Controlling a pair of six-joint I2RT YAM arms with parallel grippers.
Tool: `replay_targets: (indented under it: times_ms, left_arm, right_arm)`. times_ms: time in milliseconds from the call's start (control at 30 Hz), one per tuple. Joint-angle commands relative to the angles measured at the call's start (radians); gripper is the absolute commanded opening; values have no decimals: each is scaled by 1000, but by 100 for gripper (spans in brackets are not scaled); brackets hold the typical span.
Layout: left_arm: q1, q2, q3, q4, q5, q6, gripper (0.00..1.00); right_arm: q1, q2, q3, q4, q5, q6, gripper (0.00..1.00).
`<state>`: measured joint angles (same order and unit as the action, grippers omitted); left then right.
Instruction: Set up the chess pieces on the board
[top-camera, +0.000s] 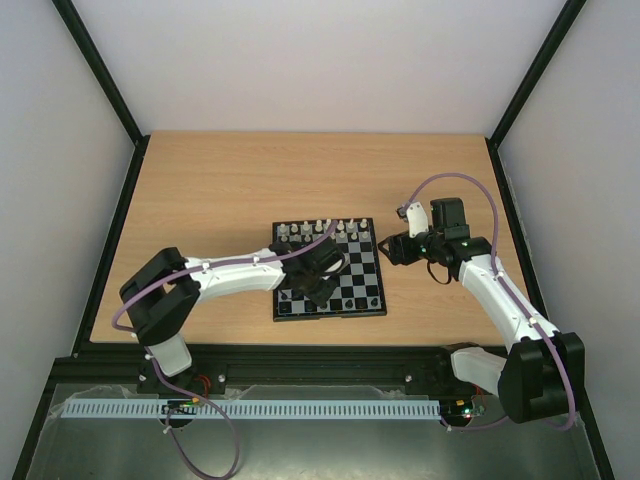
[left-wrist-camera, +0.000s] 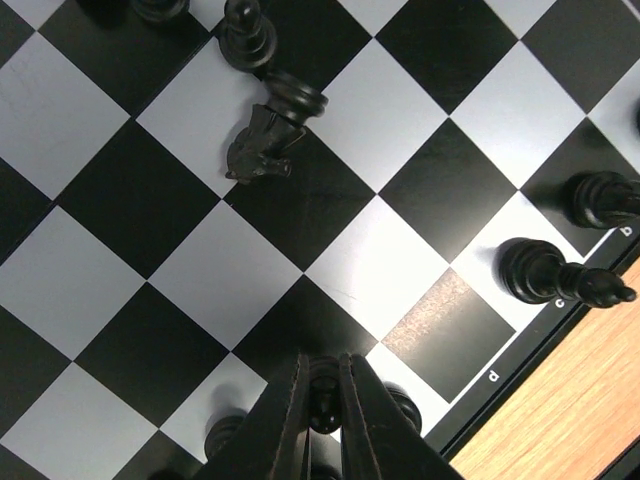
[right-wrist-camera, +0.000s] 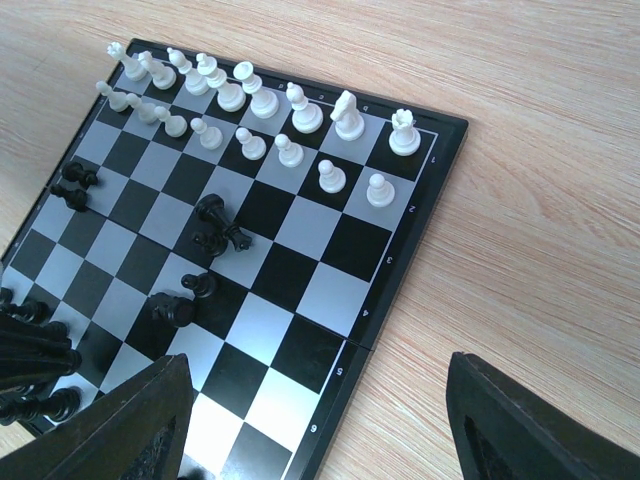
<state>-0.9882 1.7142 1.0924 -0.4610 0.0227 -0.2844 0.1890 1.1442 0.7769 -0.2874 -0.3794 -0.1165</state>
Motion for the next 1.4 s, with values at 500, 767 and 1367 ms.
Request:
replay_targets:
  times_ms: [500, 767, 1367]
  left_arm:
    - [-4, 36, 9, -42, -18, 7, 11]
    - [-5, 21, 80, -87, -45, 20, 24]
    - [30, 188, 303, -46, -124, -40, 30]
  right_arm:
    - [-5, -1, -10, -44, -21, -11, 71]
    - [-5, -3, -9, -45, -22, -11, 71]
    - [-5, -17, -9, -43, -8, -12, 71]
